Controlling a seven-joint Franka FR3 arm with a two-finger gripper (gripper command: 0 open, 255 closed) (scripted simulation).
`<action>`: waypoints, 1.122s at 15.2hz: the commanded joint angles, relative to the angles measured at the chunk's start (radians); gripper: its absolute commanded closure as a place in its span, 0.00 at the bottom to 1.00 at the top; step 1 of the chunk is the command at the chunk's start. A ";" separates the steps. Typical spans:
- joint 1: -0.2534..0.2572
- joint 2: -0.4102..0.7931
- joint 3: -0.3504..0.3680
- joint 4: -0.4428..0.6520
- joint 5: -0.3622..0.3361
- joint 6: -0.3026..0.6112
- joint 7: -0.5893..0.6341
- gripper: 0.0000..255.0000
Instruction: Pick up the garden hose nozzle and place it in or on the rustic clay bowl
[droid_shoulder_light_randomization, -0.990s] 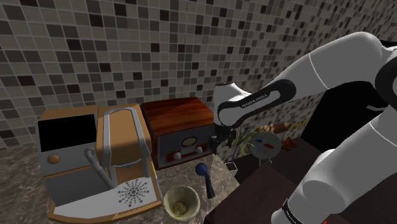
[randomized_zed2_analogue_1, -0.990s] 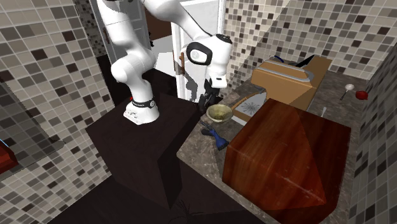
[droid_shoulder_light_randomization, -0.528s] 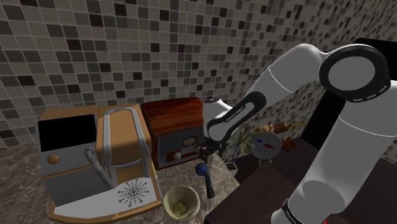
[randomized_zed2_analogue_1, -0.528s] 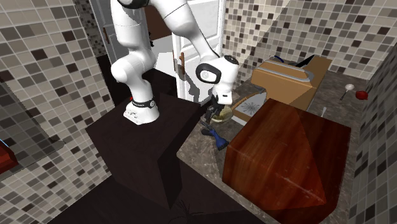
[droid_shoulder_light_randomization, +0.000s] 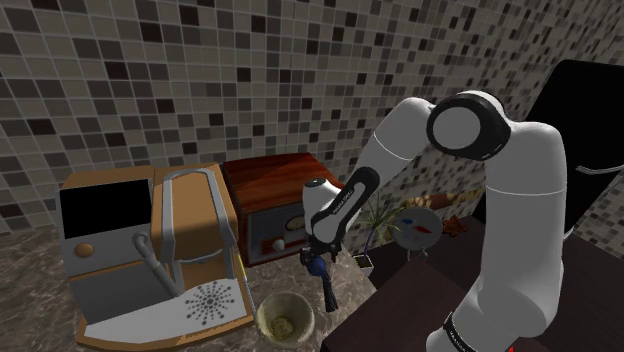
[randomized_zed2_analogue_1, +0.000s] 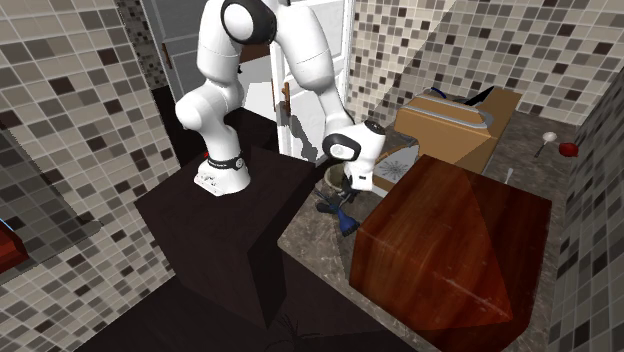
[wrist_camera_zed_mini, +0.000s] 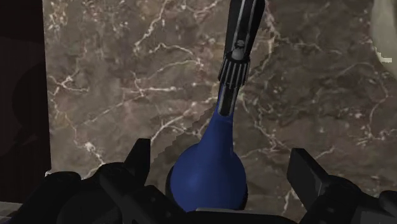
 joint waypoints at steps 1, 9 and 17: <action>0.006 0.034 -0.009 0.009 -0.010 0.023 0.013 0.00; 0.019 0.119 -0.034 0.016 -0.037 0.101 0.032 0.00; 0.019 0.119 -0.034 0.016 -0.037 0.101 0.032 1.00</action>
